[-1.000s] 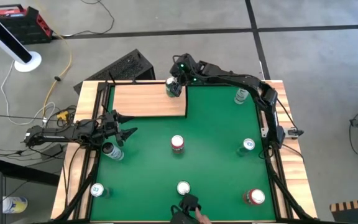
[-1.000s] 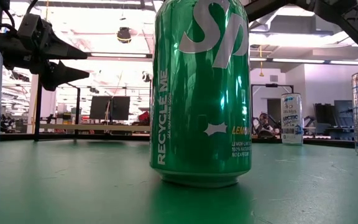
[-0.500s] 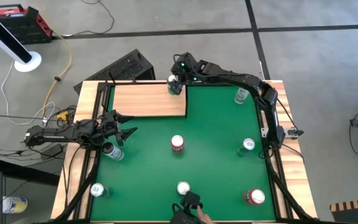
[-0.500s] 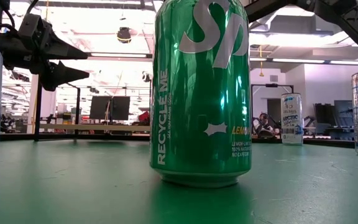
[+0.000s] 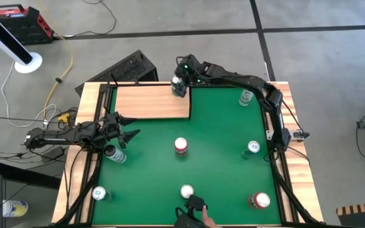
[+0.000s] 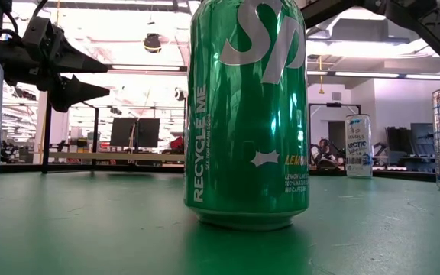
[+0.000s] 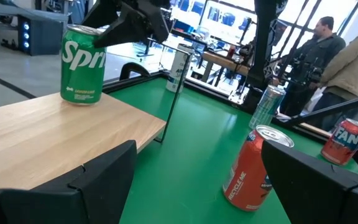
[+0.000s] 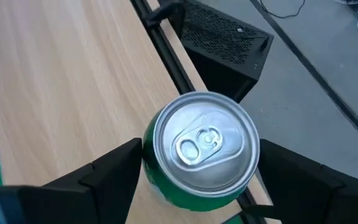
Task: Place canned beverage on shelf
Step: Put the top green soda can on the shelf, then put the green soda can aligned with the other green soda can on the shelf
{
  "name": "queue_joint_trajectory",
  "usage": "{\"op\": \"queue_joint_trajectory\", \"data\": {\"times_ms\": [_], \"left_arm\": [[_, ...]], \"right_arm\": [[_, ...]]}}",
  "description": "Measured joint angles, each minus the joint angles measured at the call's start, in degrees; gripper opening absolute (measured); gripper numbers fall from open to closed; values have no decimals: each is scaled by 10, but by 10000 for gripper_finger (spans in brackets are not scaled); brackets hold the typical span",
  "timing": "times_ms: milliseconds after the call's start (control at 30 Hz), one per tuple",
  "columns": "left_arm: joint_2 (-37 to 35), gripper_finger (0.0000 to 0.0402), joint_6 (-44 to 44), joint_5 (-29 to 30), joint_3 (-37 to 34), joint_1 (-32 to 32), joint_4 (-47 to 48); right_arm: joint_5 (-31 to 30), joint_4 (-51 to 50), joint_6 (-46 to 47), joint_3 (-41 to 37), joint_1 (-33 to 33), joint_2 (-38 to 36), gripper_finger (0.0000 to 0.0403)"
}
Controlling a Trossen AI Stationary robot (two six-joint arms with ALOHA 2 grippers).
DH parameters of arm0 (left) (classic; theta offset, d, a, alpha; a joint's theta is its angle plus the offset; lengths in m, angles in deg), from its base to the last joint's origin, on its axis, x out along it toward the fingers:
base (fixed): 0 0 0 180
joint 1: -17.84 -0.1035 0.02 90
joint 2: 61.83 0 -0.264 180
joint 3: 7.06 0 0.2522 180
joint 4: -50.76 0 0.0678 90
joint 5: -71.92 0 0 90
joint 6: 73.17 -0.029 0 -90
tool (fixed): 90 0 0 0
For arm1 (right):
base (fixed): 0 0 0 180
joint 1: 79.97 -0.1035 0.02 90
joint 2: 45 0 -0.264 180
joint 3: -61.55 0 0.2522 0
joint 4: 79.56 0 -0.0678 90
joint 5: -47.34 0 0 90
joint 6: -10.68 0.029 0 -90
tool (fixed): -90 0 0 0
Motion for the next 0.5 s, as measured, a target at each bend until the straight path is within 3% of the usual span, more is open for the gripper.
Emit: {"op": "queue_joint_trajectory", "data": {"times_ms": [167, 500], "left_arm": [[0, 332, 0, 0, 0, 0, 0], [0, 332, 7, 0, 0, 0, 0]], "right_arm": [[0, -18, 0, 21, 0, 0, 354], [3, -79, -14, 145, -31, 0, 356]]}}
